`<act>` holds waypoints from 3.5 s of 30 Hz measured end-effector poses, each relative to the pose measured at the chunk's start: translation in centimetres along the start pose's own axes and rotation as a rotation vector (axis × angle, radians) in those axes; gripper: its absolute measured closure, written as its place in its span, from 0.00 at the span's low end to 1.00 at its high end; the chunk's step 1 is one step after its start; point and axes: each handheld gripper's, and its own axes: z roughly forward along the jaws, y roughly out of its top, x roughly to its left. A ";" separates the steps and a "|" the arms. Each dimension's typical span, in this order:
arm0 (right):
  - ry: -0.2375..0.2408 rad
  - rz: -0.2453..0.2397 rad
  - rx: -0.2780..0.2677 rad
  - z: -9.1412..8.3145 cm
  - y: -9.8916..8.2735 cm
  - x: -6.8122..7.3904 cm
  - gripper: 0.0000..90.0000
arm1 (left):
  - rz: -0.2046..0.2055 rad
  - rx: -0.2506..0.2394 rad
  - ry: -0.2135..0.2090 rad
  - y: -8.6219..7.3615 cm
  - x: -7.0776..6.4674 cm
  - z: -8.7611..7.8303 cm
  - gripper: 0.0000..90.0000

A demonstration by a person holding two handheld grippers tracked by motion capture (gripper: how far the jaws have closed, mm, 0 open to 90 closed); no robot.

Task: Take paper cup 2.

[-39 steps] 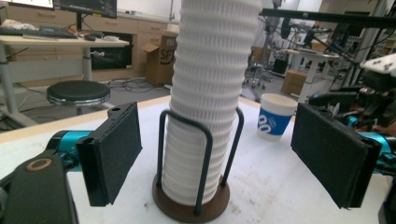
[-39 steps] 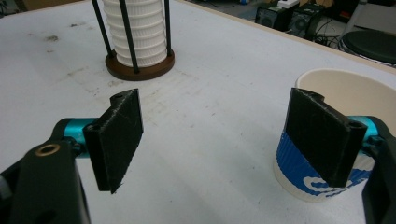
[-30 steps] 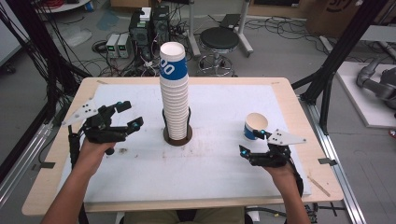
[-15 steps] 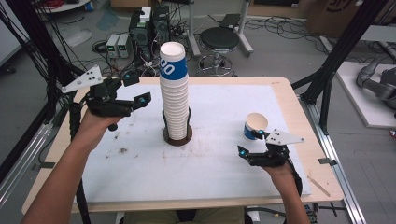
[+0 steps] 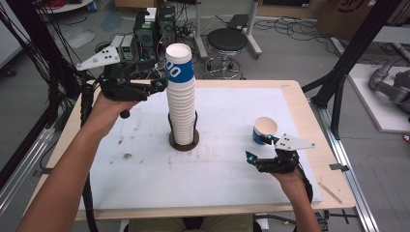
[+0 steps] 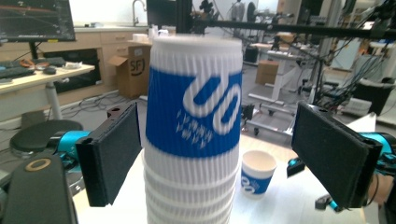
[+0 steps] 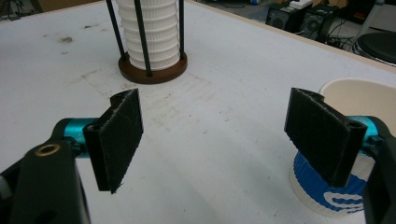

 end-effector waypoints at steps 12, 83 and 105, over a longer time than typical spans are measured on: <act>0.003 0.000 0.000 0.0 0.0 0.0 0.22 | -0.006 0.026 0.022 1.9 0.3 3.4 0.17; 0.016 0.016 0.004 0.2 -0.2 0.1 0.22 | 0.008 -0.167 0.117 7.0 1.8 -5.4 0.31; 0.022 0.003 0.016 0.7 -0.1 0.5 0.22 | 0.033 -0.060 0.115 -6.2 -0.1 -8.1 0.31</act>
